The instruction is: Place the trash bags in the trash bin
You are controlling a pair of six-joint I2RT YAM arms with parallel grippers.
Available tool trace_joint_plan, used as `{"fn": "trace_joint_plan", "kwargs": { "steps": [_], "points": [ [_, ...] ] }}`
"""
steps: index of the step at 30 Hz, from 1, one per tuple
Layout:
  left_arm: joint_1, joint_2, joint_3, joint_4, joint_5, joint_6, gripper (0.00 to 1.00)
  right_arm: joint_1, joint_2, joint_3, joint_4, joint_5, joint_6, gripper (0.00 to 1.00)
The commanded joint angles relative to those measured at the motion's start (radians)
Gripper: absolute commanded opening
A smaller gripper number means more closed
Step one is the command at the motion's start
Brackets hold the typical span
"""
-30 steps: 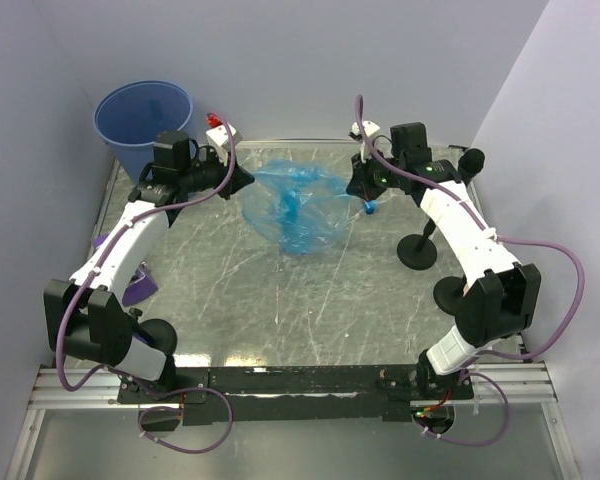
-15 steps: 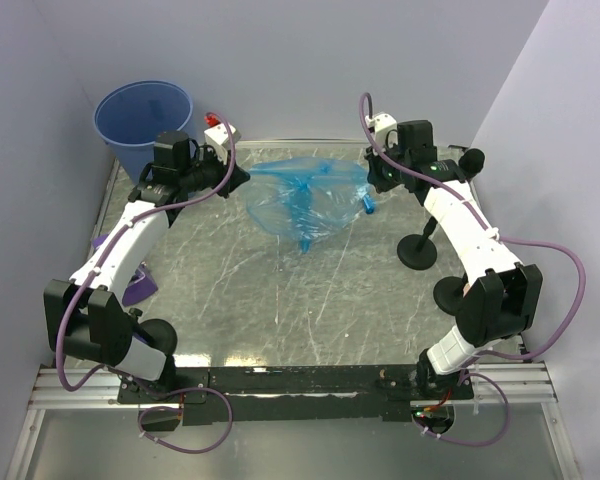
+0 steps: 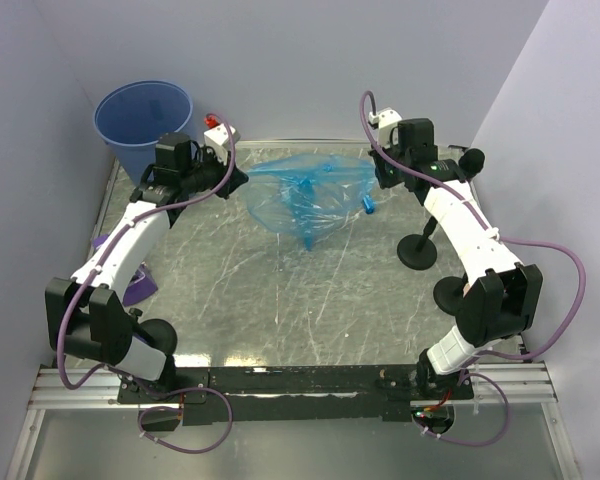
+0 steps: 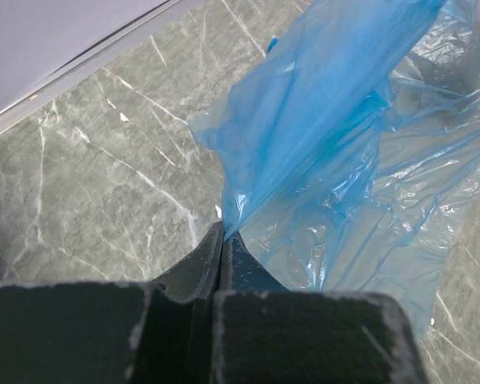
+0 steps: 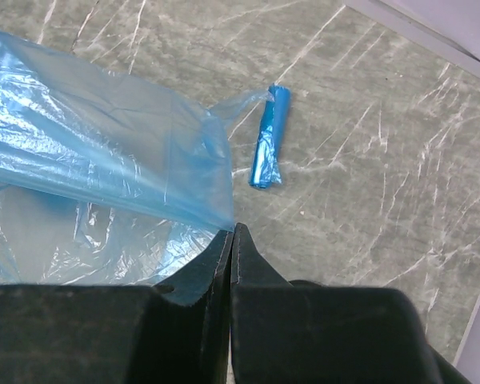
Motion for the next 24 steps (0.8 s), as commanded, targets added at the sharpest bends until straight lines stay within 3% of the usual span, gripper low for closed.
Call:
{"fn": "trace_joint_plan", "kwargs": {
  "steps": [1, 7, 11, 14, 20, 24],
  "points": [
    [0.005, -0.003, -0.007, 0.014, -0.045, -0.040, 0.01, -0.003, -0.034, 0.053, 0.044, 0.034, 0.015, 0.00],
    [0.005, -0.032, -0.033, 0.012, 0.002, -0.062, 0.03, 0.000, -0.028, 0.060, 0.047, 0.000, 0.028, 0.00],
    [0.005, -0.090, -0.064, -0.011, 0.233, 0.038, 0.55, 0.049, -0.039, 0.070, 0.045, -0.150, -0.088, 0.00],
    [0.001, -0.138, -0.076, 0.001, 0.277, 0.105, 0.81, 0.089, -0.048, 0.076, 0.025, -0.288, -0.184, 0.00],
    [-0.001, -0.001, 0.207, -0.351, 0.408, 0.386, 0.86, 0.154, -0.123, -0.017, 0.099, -0.393, -0.392, 0.00],
    [0.002, 0.112, 0.410, -0.553, 0.471, 0.483, 0.88, 0.181, -0.166, -0.050, 0.136, -0.414, -0.551, 0.00]
  ]
}}
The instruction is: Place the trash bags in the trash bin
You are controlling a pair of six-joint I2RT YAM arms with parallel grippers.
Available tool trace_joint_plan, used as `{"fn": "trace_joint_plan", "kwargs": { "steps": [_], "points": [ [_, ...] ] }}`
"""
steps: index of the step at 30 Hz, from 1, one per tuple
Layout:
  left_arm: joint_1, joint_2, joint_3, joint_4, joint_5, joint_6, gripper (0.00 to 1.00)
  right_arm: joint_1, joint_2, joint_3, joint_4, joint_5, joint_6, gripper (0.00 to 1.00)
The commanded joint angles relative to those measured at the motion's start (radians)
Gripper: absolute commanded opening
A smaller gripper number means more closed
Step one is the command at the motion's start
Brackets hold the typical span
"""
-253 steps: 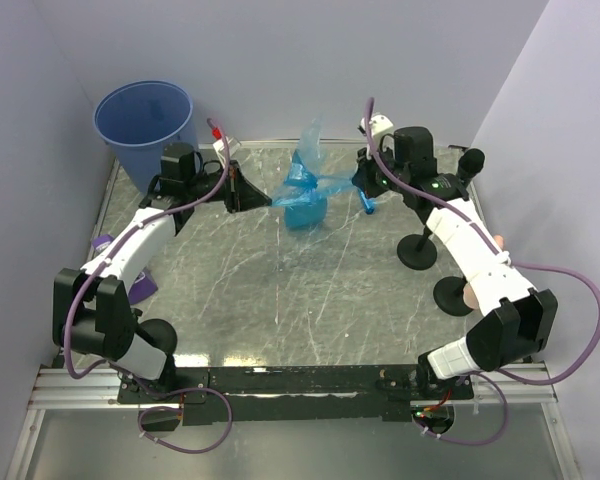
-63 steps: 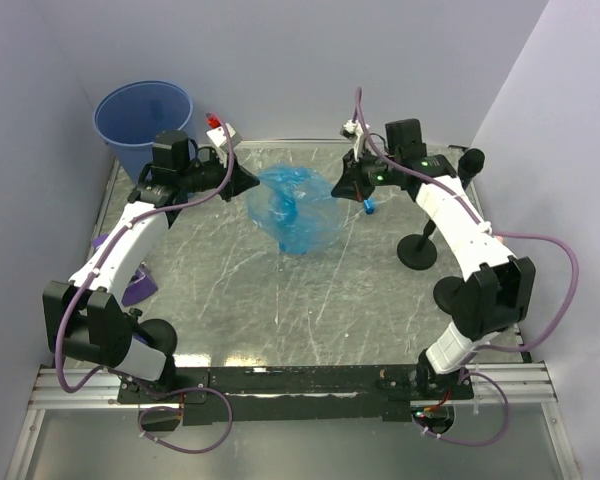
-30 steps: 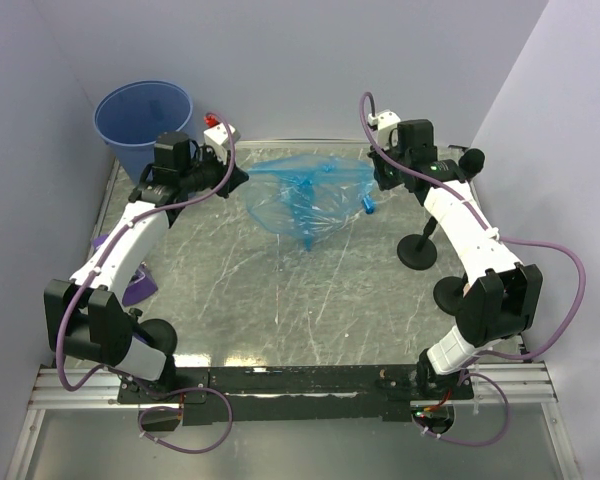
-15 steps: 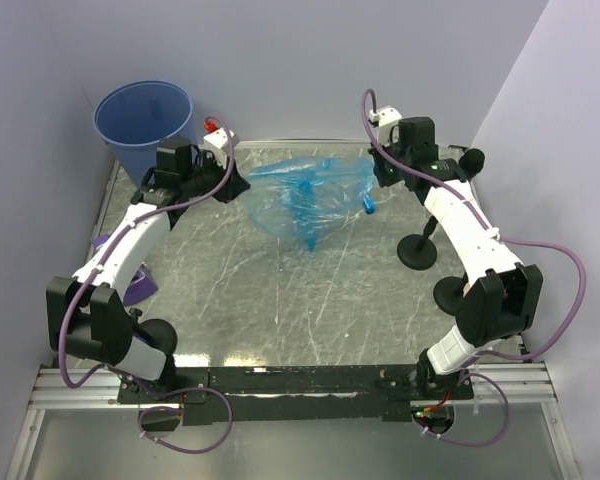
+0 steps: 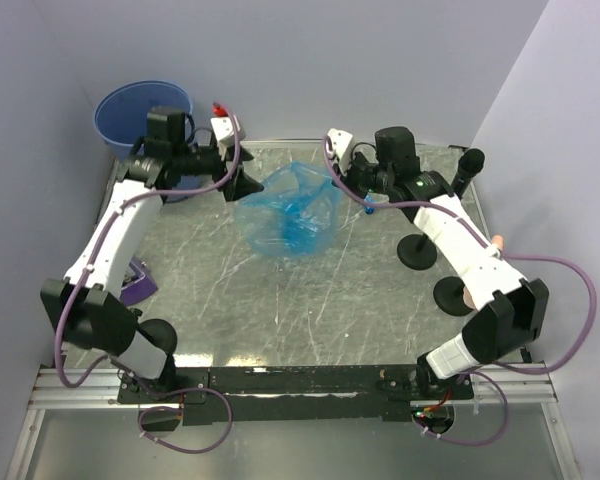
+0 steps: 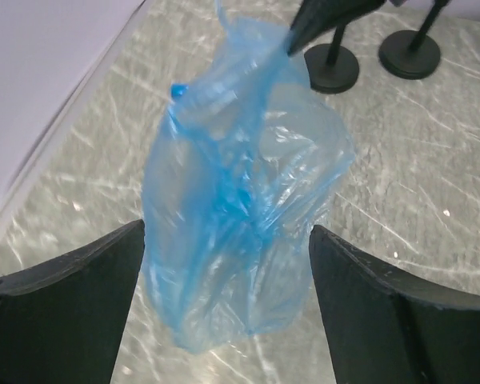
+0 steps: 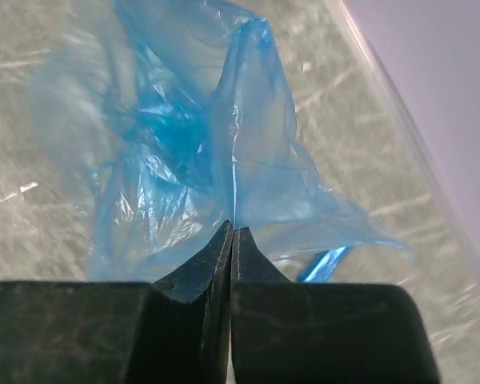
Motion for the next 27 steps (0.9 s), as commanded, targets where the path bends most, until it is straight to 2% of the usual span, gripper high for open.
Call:
{"fn": "trace_joint_plan", "kwargs": {
  "steps": [1, 6, 9, 11, 14, 16, 17, 21, 25, 27],
  "points": [
    [0.005, 0.111, 0.213, -0.268, 0.136, 0.169, 0.87, 0.020, -0.105, -0.009, 0.088, -0.102, -0.232, 0.00],
    [0.039, 0.171, 0.266, -0.254, 0.200, 0.172, 0.87, 0.033, -0.163, -0.061, 0.125, -0.167, -0.415, 0.00],
    [0.021, 0.227, 0.342, -0.378, 0.228, 0.287, 0.87, 0.041, -0.163, -0.055, 0.104, -0.170, -0.454, 0.00],
    [-0.002, 0.247, 0.361, -0.403, 0.207, 0.339, 0.87, 0.046, -0.160, -0.046, 0.082, -0.187, -0.476, 0.00],
    [-0.004, 0.210, 0.275, -0.218, 0.196, 0.231, 0.87, 0.064, -0.166, -0.053, 0.065, -0.193, -0.536, 0.00],
    [-0.007, 0.182, 0.229, -0.132, 0.193, 0.217, 0.88, 0.075, -0.171, -0.064, 0.062, -0.193, -0.584, 0.00],
    [-0.012, 0.190, 0.243, -0.165, 0.191, 0.249, 0.89, 0.079, -0.174, -0.070, 0.067, -0.193, -0.593, 0.00],
    [-0.036, 0.292, 0.409, -0.462, 0.208, 0.466, 0.89, 0.089, -0.180, -0.075, 0.064, -0.200, -0.650, 0.00],
    [-0.073, 0.385, 0.528, -0.758, 0.201, 0.658, 0.84, 0.098, -0.174, -0.081, 0.087, -0.184, -0.659, 0.00],
    [-0.093, 0.411, 0.559, -0.856, 0.196, 0.735, 0.81, 0.095, -0.161, -0.070, 0.093, -0.170, -0.650, 0.00]
  ]
}}
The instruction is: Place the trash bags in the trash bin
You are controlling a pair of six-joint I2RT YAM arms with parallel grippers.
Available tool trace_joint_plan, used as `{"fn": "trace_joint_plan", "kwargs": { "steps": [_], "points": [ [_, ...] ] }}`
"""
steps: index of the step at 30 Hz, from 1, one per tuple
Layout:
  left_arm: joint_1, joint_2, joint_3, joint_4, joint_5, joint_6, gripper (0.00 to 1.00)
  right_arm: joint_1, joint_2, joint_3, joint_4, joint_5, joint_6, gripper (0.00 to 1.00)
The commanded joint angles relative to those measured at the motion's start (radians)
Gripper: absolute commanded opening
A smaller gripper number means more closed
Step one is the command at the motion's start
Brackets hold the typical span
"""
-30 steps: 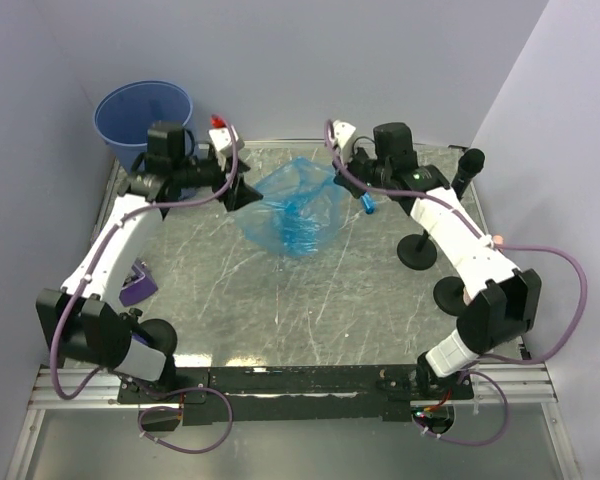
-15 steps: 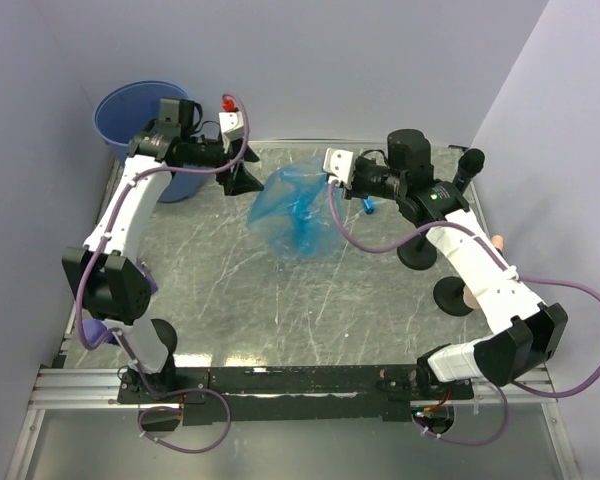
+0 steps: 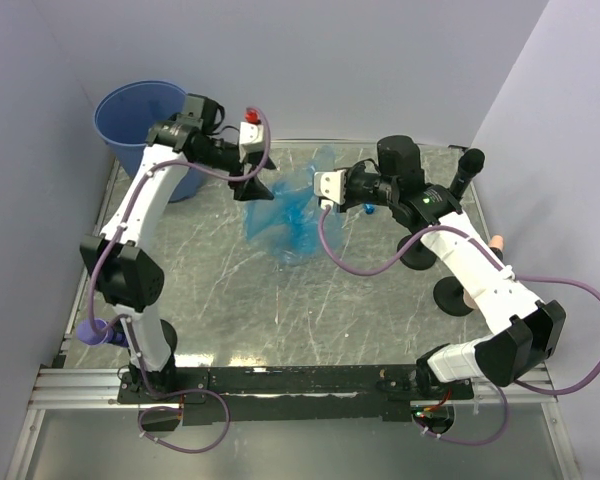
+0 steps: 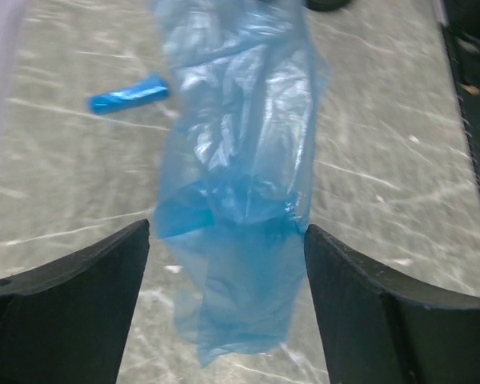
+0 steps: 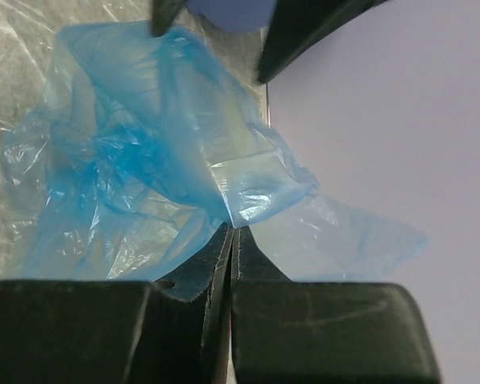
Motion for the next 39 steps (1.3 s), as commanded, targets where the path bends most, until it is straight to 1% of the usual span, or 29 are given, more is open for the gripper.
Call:
{"fn": "trace_joint_plan", "kwargs": {
  "steps": [1, 4, 6, 10, 12, 13, 14, 16, 17, 18, 20, 22, 24, 25, 26, 27, 29, 31, 35, 39],
  "points": [
    [-0.045, 0.059, 0.072, -0.318, 0.030, 0.231, 0.80, 0.009, -0.012, 0.011, 0.046, -0.013, -0.038, 0.00],
    [-0.050, 0.028, -0.009, -0.305, 0.018, 0.249, 0.76, 0.012, -0.020, -0.008, 0.083, -0.011, -0.047, 0.00],
    [-0.050, 0.004, -0.069, -0.245, 0.014, 0.221, 0.74, 0.014, -0.021, -0.013, 0.094, -0.011, -0.053, 0.00],
    [-0.039, -0.038, -0.183, -0.090, 0.018, 0.099, 0.66, 0.015, -0.014, -0.002, 0.088, -0.008, -0.039, 0.00],
    [-0.039, -0.055, -0.224, -0.019, 0.020, 0.028, 0.57, 0.015, -0.012, -0.002, 0.093, -0.001, -0.024, 0.00],
    [-0.039, -0.059, -0.235, 0.001, 0.024, 0.011, 0.52, 0.015, -0.011, -0.002, 0.093, 0.004, -0.019, 0.00],
    [-0.039, -0.062, -0.241, 0.014, 0.029, -0.006, 0.42, 0.015, -0.011, -0.002, 0.089, 0.008, -0.016, 0.00],
    [-0.038, -0.062, -0.241, 0.024, 0.044, -0.056, 0.17, 0.015, -0.005, -0.005, 0.085, 0.031, -0.013, 0.00],
    [-0.036, -0.058, -0.234, 0.016, 0.043, -0.065, 0.03, 0.015, -0.001, -0.007, 0.088, 0.054, -0.004, 0.00],
    [-0.038, -0.055, -0.228, -0.004, 0.040, -0.072, 0.01, 0.014, 0.003, -0.005, 0.086, 0.068, 0.002, 0.00],
    [-0.035, -0.058, -0.225, -0.022, 0.024, -0.088, 0.01, 0.006, 0.014, -0.001, 0.085, 0.102, 0.013, 0.00],
    [-0.033, -0.079, -0.254, 0.027, -0.029, -0.159, 0.01, 0.000, 0.020, -0.007, 0.109, 0.149, 0.027, 0.00],
    [-0.033, -0.134, -0.309, 0.150, -0.118, -0.277, 0.01, 0.000, 0.034, -0.008, 0.135, 0.223, 0.031, 0.00],
    [-0.033, -0.168, -0.347, 0.230, -0.176, -0.365, 0.01, 0.000, 0.040, -0.010, 0.160, 0.273, 0.037, 0.00],
    [-0.033, -0.197, -0.384, 0.339, -0.280, -0.457, 0.01, 0.002, 0.048, -0.010, 0.192, 0.316, 0.044, 0.00],
    [-0.033, -0.228, -0.416, 0.432, -0.354, -0.575, 0.01, 0.002, 0.058, -0.007, 0.210, 0.358, 0.054, 0.00],
    [-0.035, -0.256, -0.436, 0.511, -0.428, -0.647, 0.01, 0.005, 0.089, 0.017, 0.232, 0.438, 0.077, 0.00],
    [-0.035, -0.242, -0.410, 0.516, -0.483, -0.720, 0.01, 0.005, 0.121, 0.060, 0.226, 0.476, 0.102, 0.00],
    [-0.032, -0.201, -0.355, 0.449, -0.568, -0.760, 0.01, 0.012, 0.158, 0.093, 0.258, 0.547, 0.134, 0.00],
    [-0.025, -0.217, -0.389, 0.453, -0.643, -0.785, 0.01, 0.012, 0.195, 0.123, 0.273, 0.595, 0.145, 0.00]
  ]
}}
